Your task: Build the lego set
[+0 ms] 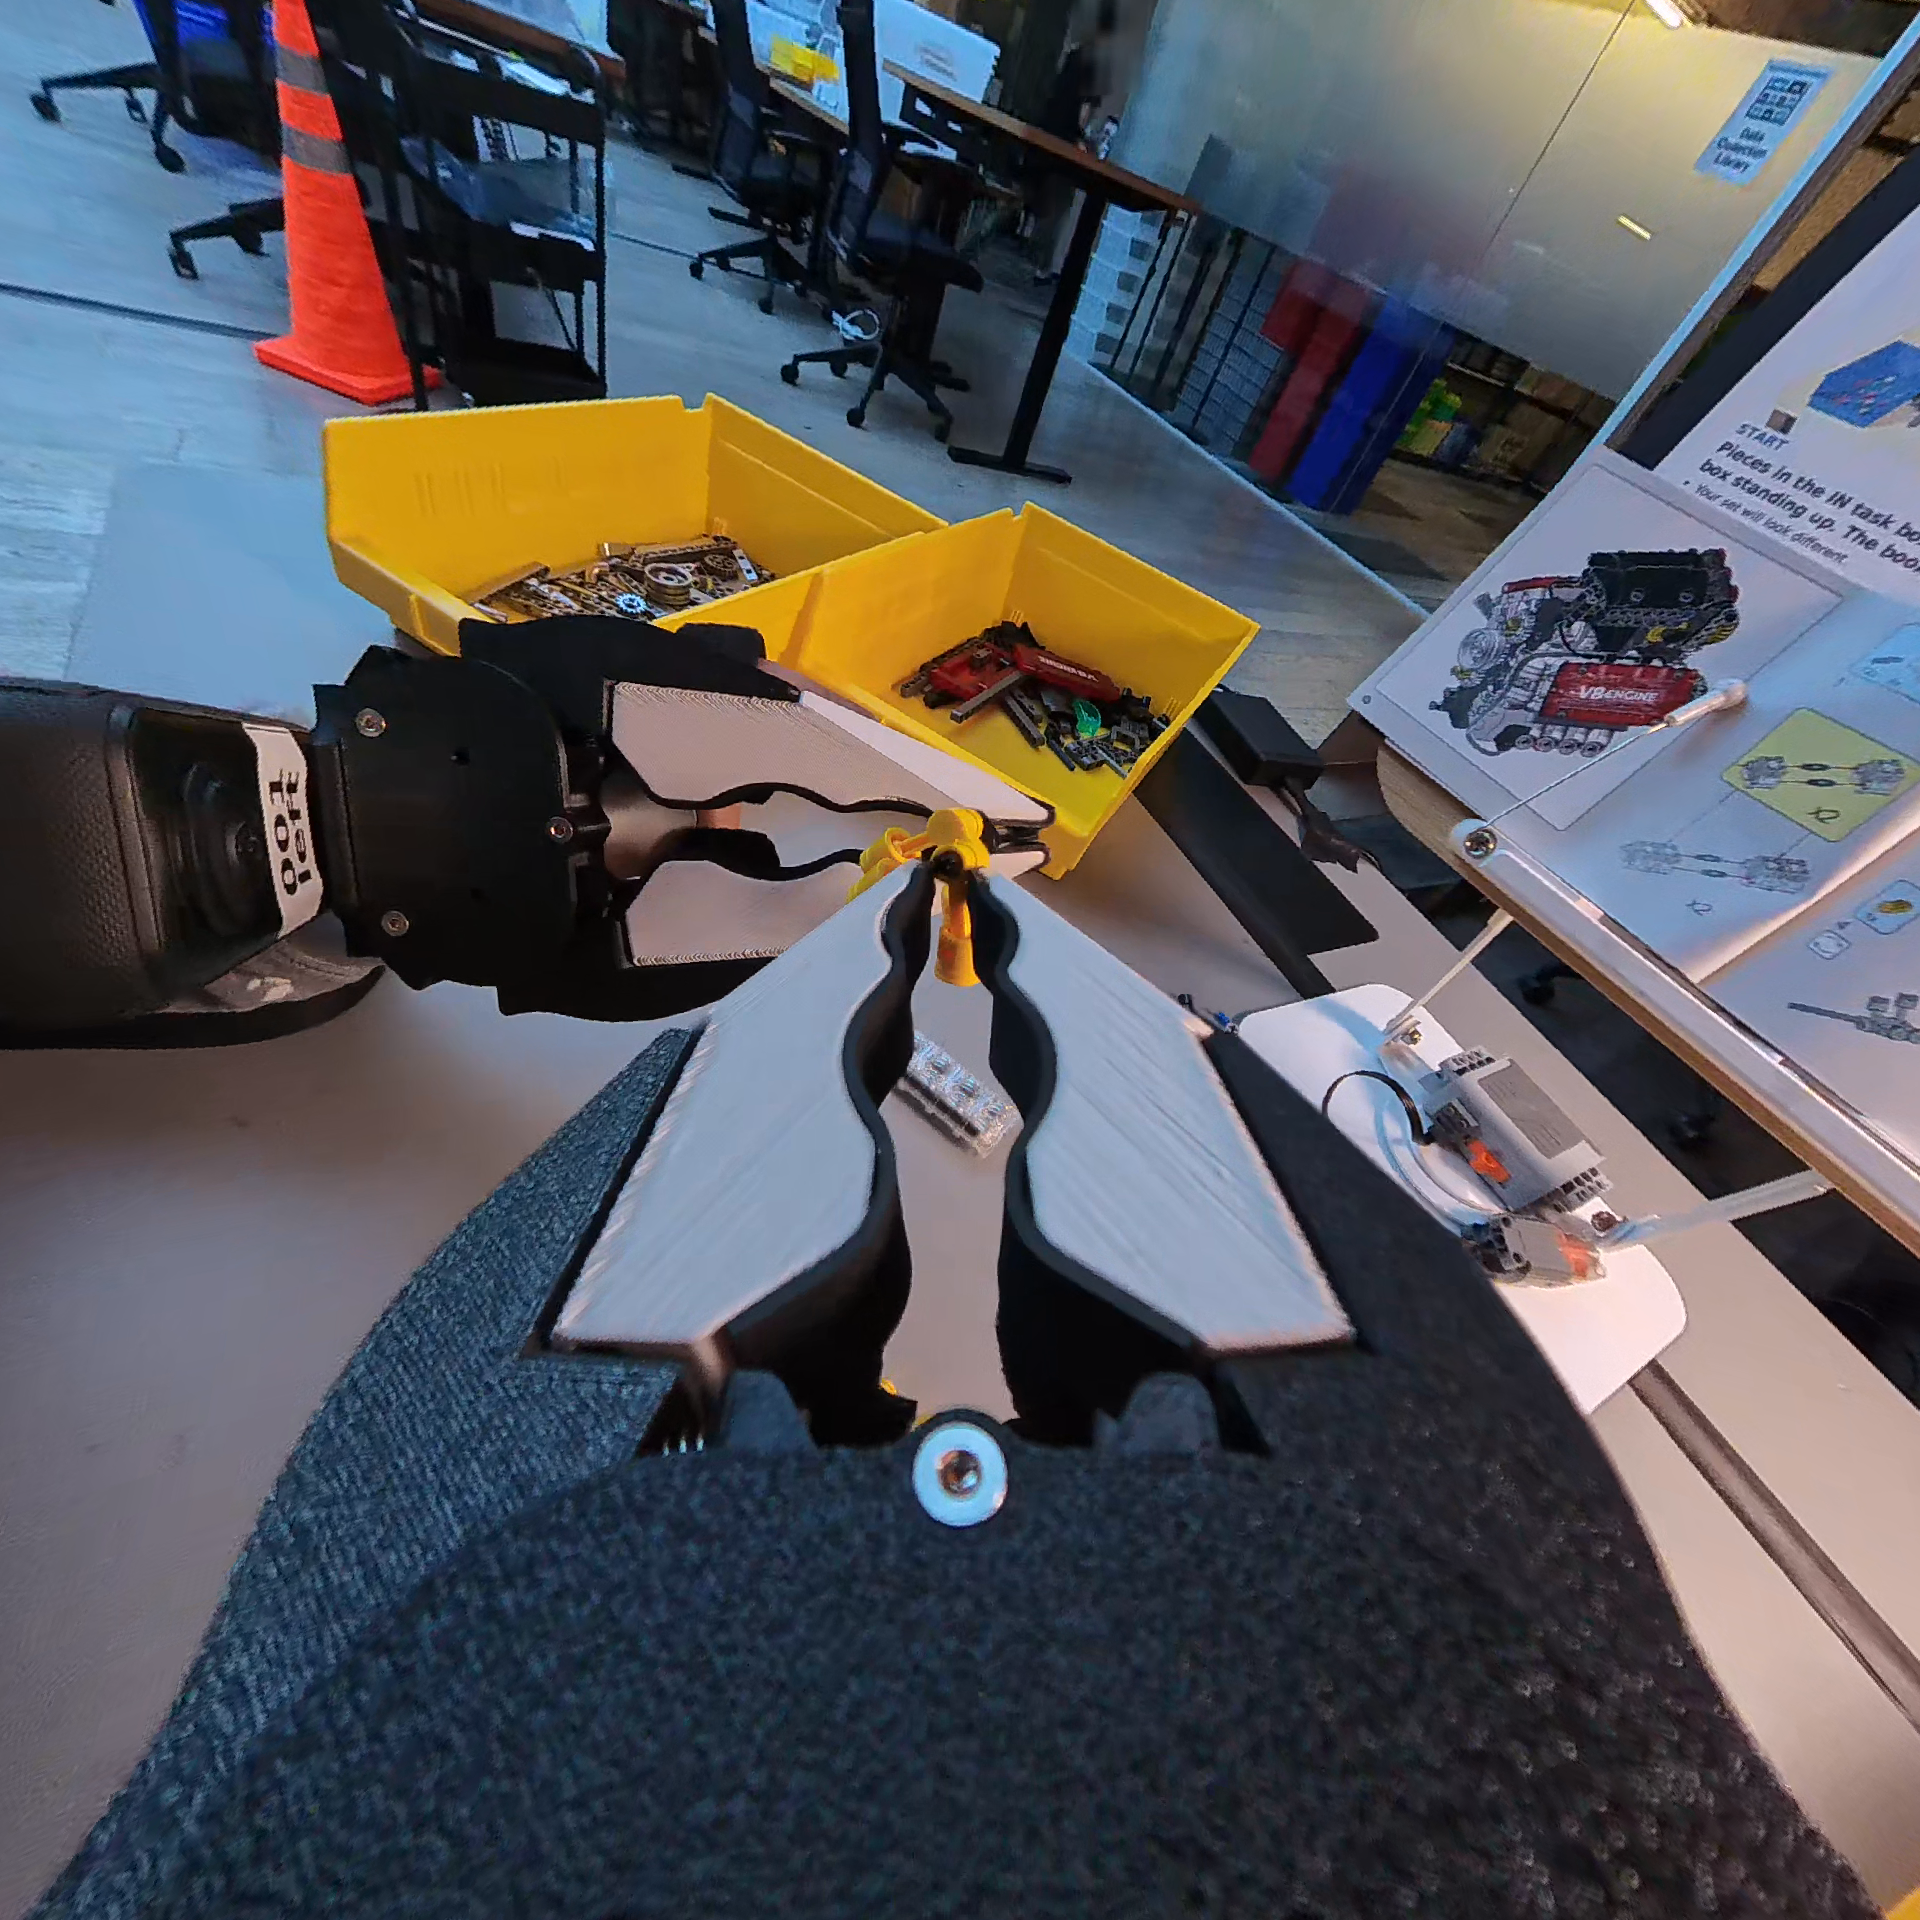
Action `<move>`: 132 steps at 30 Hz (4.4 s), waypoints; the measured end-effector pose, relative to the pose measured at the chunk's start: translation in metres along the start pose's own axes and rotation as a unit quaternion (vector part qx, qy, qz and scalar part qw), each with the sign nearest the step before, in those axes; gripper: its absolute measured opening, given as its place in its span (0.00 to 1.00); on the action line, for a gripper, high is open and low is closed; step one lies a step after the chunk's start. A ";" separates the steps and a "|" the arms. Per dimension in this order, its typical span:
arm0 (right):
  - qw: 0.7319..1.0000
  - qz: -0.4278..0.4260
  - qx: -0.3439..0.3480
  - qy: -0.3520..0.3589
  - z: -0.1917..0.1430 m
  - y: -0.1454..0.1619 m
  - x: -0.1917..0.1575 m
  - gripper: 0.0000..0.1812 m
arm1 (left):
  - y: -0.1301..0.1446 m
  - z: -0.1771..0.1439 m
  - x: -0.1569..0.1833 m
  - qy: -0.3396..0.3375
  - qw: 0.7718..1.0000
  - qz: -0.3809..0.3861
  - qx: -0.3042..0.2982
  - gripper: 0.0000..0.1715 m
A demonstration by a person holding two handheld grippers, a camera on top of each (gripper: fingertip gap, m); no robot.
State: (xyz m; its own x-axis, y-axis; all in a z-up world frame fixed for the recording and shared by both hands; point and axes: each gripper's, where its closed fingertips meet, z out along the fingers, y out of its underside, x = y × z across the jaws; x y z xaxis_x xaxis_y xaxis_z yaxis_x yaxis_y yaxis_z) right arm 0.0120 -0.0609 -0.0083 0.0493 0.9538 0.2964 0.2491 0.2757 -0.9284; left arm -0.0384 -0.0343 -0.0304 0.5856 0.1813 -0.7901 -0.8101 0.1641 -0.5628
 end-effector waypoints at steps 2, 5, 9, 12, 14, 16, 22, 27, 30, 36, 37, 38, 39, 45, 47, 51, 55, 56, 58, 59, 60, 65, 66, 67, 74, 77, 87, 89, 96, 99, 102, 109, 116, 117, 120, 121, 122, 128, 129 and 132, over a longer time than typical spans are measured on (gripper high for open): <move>1.000 -0.013 0.002 -0.001 0.000 0.000 0.000 0.03 | 0.000 0.000 0.001 0.003 1.000 -0.006 0.002 0.02; 0.999 -0.030 0.012 0.000 0.000 0.000 -0.001 0.03 | -0.001 -0.001 0.000 0.006 1.000 -0.019 0.007 0.02; 0.998 -0.054 0.032 0.008 -0.004 -0.001 0.001 0.00 | -0.005 -0.004 0.002 0.018 0.999 -0.024 0.022 0.04; 0.997 -0.064 0.038 0.006 -0.007 -0.002 0.002 0.00 | -0.008 -0.006 0.005 0.027 0.999 -0.027 0.032 0.01; 0.997 -0.072 0.035 0.007 -0.007 0.001 0.003 0.00 | -0.010 -0.006 0.008 0.035 0.998 -0.028 0.036 0.00; 0.997 -0.063 0.032 0.004 -0.007 0.006 0.004 0.00 | -0.011 -0.007 0.014 0.051 0.997 -0.032 0.038 0.00; 0.999 -0.030 0.021 0.022 -0.018 0.024 0.022 0.00 | -0.004 -0.005 0.014 0.061 0.996 -0.050 0.029 0.00; 0.999 -0.012 0.014 0.039 -0.027 0.036 0.035 0.00 | 0.004 -0.002 0.020 0.082 0.993 -0.078 0.015 0.00; 0.999 -0.001 0.001 0.036 -0.031 0.047 0.037 0.00 | 0.009 -0.001 0.033 0.136 0.982 -0.129 0.002 0.00; 0.996 0.029 -0.076 -0.035 -0.042 0.095 0.024 0.05 | 0.019 -0.021 0.090 0.379 0.890 -0.244 -0.067 0.11; 0.994 0.034 -0.094 -0.050 -0.043 0.106 0.019 0.07 | 0.020 -0.028 0.100 0.414 0.869 -0.258 -0.078 0.11; 0.991 0.037 -0.109 -0.062 -0.044 0.116 0.015 0.07 | 0.021 -0.036 0.111 0.450 0.848 -0.264 -0.091 0.11; 0.989 0.038 -0.124 -0.073 -0.044 0.126 0.010 0.08 | 0.024 -0.044 0.122 0.482 0.828 -0.263 -0.112 0.13; 0.976 0.040 -0.178 -0.121 -0.033 0.166 -0.014 0.08 | 0.044 -0.076 0.168 0.570 0.769 -0.210 -0.198 0.10; 0.973 0.049 -0.182 -0.130 -0.026 0.172 -0.018 0.08 | 0.042 -0.077 0.174 0.577 0.759 -0.223 -0.205 0.06; 0.969 0.068 -0.195 -0.138 -0.015 0.183 -0.019 0.07 | 0.041 -0.076 0.179 0.581 0.751 -0.233 -0.207 0.05; 0.963 0.089 -0.207 -0.145 -0.011 0.190 -0.021 0.06 | 0.037 -0.074 0.182 0.583 0.744 -0.253 -0.206 0.03; 0.963 0.090 -0.210 -0.146 -0.010 0.192 -0.022 0.06 | 0.036 -0.073 0.183 0.582 0.743 -0.259 -0.205 0.02; 0.961 0.093 -0.213 -0.150 -0.010 0.195 -0.024 0.04 | 0.034 -0.070 0.185 0.580 0.743 -0.265 -0.202 0.02; 0.960 0.094 -0.215 -0.151 -0.009 0.196 -0.025 0.04 | 0.033 -0.069 0.185 0.579 0.746 -0.264 -0.199 0.02; 0.961 0.091 -0.217 -0.147 -0.009 0.197 -0.024 0.04 | 0.033 -0.067 0.185 0.576 0.749 -0.263 -0.195 0.02; 0.972 0.098 -0.172 -0.130 -0.013 0.183 -0.012 0.04 | 0.024 -0.053 0.177 0.552 0.764 -0.292 -0.160 0.02; 0.975 0.099 -0.153 -0.128 -0.015 0.177 -0.010 0.05 | 0.020 -0.050 0.173 0.547 0.766 -0.302 -0.149 0.02; 0.979 0.098 -0.130 -0.126 -0.017 0.169 -0.007 0.05 | 0.016 -0.047 0.168 0.541 0.768 -0.314 -0.139 0.02; 0.989 0.104 -0.024 -0.106 -0.032 0.130 0.013 0.05 | -0.005 -0.036 0.149 0.520 0.766 -0.369 -0.078 0.02; 0.988 0.104 -0.019 -0.108 -0.033 0.130 0.015 0.05 | -0.013 -0.038 0.147 0.526 0.761 -0.373 -0.063 0.02; 0.982 0.096 0.005 -0.164 -0.038 0.117 -0.004 0.04 | -0.029 -0.045 0.141 0.541 0.751 -0.378 -0.015 0.02; 0.982 0.096 0.021 -0.159 -0.041 0.112 -0.001 0.04 | -0.031 -0.044 0.138 0.537 0.752 -0.381 -0.010 0.02; 0.981 0.094 0.023 -0.168 -0.046 0.109 -0.005 0.05 | -0.038 -0.045 0.134 0.536 0.747 -0.394 0.004 0.02; 0.981 0.099 0.047 -0.161 -0.048 0.101 -0.002 0.05 | -0.041 -0.043 0.130 0.528 0.749 -0.401 0.011 0.02; 0.979 0.118 0.081 -0.147 -0.058 0.091 0.012 0.05 | -0.043 -0.041 0.125 0.519 0.750 -0.408 0.017 0.02; 0.975 0.128 0.083 -0.163 -0.056 0.095 0.007 0.05 | -0.043 -0.042 0.125 0.523 0.746 -0.411 0.020 0.02; 0.971 0.127 0.062 -0.190 -0.044 0.104 -0.007 0.03 | -0.042 -0.045 0.129 0.530 0.748 -0.399 0.016 0.02; 0.971 0.127 0.060 -0.191 -0.043 0.105 -0.007 0.03 | -0.041 -0.045 0.130 0.531 0.748 -0.398 0.014 0.02; 0.972 0.127 0.054 -0.190 -0.044 0.109 -0.006 0.04 | -0.040 -0.046 0.131 0.533 0.748 -0.396 0.009 0.02; 0.972 0.128 0.053 -0.190 -0.044 0.110 -0.006 0.04 | -0.040 -0.046 0.132 0.534 0.748 -0.395 0.008 0.02; 0.972 0.129 0.053 -0.189 -0.044 0.110 -0.006 0.05 | -0.039 -0.046 0.132 0.535 0.747 -0.395 0.007 0.02; 0.981 0.119 0.021 -0.154 -0.051 0.120 0.014 0.06 | -0.028 -0.040 0.128 0.518 0.756 -0.399 -0.003 0.02; 0.982 0.112 -0.006 -0.150 -0.055 0.128 0.016 0.06 | -0.026 -0.038 0.126 0.514 0.758 -0.401 -0.004 0.02; 0.972 0.078 -0.128 -0.180 -0.067 0.165 0.000 0.06 | -0.020 -0.035 0.122 0.506 0.761 -0.406 -0.005 0.02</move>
State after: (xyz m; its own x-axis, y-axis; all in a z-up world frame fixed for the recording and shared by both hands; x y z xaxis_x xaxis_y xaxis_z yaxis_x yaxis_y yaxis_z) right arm 0.1183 -0.0231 -0.1467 -0.2241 0.9744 0.0156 0.4998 0.1287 -0.8565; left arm 0.0486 -0.0496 -0.1242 0.5757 -0.8167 0.0399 -0.1948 -0.1844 -0.9633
